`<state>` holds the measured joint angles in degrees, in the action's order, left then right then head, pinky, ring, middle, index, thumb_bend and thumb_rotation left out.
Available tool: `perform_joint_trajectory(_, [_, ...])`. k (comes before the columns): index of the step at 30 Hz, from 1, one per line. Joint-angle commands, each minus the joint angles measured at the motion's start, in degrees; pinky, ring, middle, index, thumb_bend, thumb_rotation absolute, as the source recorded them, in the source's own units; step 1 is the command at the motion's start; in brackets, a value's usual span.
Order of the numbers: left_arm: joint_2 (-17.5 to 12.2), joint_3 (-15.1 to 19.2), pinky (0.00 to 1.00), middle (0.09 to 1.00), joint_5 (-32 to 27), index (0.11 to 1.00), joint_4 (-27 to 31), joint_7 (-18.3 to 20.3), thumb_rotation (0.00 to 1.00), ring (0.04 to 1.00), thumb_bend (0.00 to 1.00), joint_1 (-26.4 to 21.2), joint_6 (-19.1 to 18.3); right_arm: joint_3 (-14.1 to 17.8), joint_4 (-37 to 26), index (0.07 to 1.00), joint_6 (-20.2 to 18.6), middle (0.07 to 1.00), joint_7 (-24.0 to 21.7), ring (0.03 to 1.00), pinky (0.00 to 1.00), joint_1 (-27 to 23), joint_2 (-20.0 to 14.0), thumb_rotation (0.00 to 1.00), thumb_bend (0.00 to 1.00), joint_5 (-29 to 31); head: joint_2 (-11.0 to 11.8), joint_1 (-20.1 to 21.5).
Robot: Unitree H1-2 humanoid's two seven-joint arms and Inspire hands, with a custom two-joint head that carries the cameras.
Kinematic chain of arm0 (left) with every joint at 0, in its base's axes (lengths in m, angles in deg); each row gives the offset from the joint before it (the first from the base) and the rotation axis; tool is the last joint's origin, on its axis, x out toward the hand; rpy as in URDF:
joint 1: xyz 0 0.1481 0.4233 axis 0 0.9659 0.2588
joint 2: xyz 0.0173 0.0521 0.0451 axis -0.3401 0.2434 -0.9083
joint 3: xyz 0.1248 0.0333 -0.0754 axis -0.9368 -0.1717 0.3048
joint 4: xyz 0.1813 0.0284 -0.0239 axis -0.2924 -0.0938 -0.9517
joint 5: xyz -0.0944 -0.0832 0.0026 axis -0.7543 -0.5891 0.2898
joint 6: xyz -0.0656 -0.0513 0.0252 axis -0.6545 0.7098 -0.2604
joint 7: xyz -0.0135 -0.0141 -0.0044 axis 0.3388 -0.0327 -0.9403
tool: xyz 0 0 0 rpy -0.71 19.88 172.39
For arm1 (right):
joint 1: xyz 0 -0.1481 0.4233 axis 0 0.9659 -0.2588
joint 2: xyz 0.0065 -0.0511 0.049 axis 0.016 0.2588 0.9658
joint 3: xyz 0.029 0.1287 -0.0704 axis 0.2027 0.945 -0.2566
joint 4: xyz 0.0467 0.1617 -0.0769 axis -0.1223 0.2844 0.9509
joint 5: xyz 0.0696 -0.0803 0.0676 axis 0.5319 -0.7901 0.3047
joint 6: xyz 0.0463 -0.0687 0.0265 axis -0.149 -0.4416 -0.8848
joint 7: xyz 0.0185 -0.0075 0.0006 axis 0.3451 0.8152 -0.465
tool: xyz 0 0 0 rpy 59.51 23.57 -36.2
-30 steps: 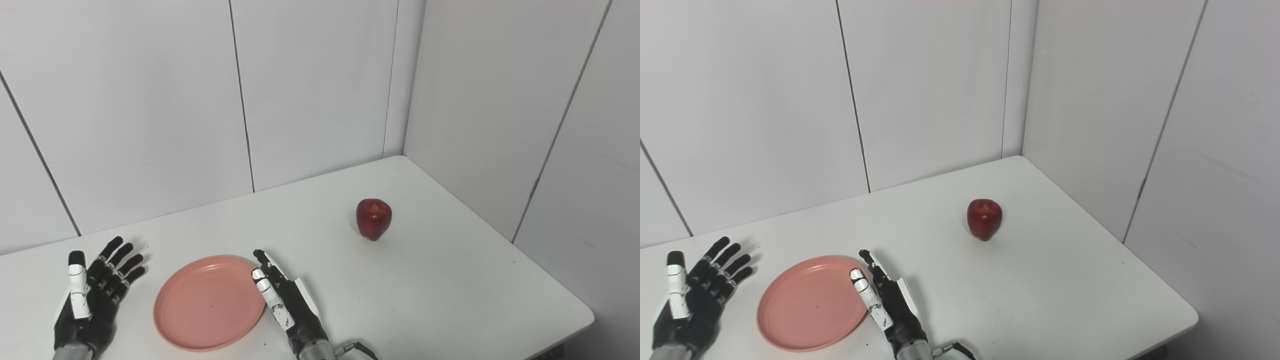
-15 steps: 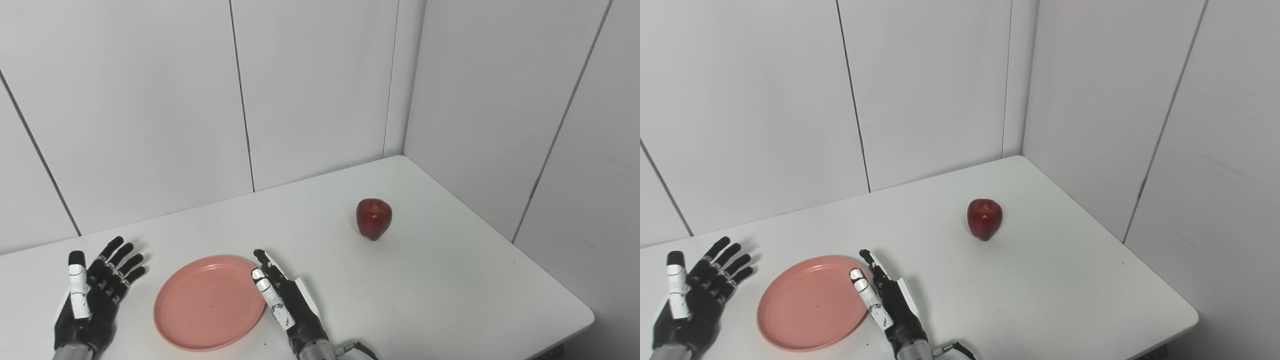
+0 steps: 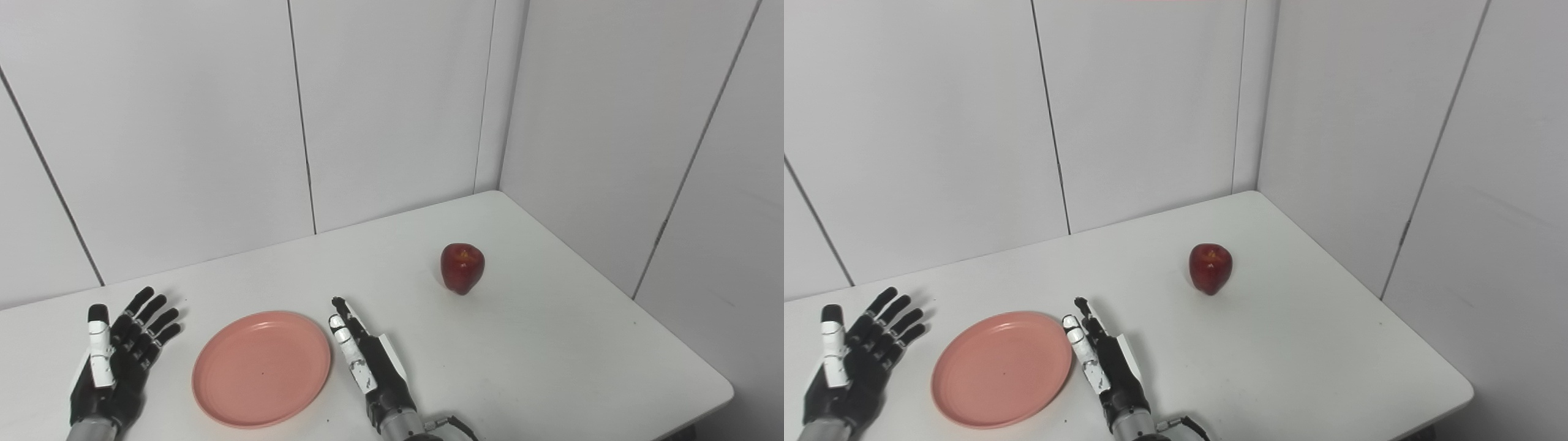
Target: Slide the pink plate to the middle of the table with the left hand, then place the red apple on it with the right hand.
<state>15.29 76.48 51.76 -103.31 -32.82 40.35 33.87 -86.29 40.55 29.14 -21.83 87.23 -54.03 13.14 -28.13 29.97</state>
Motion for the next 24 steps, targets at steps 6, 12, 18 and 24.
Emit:
perform_joint_trajectory(6, [0.2,-0.1,0.82,0.884,0.4,0.851,-3.0,-0.7,1.00,0.827,0.77,0.4,-2.2,0.7,-3.9,0.942,0.5,0.986,0.3,0.978,1.00,-2.2,-0.6,1.00,0.77,-0.9,0.1,0.5])
perform_joint_trajectory(12, [0.4,-0.2,0.82,0.888,0.3,0.851,-2.7,-0.7,1.00,0.823,0.74,0.4,-2.7,1.7,-5.1,0.951,0.5,0.987,0.6,0.976,0.94,-4.1,-2.0,1.00,0.77,-2.4,0.3,0.7])
perform_joint_trajectory(18, [0.4,-0.3,0.84,0.894,0.5,0.854,-3.0,-0.7,1.00,0.829,0.75,0.3,-2.6,3.6,-6.1,0.900,0.5,0.959,1.6,0.972,0.99,-6.6,-2.8,0.97,0.75,-3.0,0.3,0.7])
perform_joint_trajectory(24, [0.4,0.0,0.83,0.893,-0.2,0.853,-2.8,-0.2,1.00,0.830,0.76,0.2,-3.4,3.7,-5.7,0.886,3.2,0.908,3.0,0.875,0.86,-9.1,-5.9,0.97,0.69,-7.8,0.2,1.0])
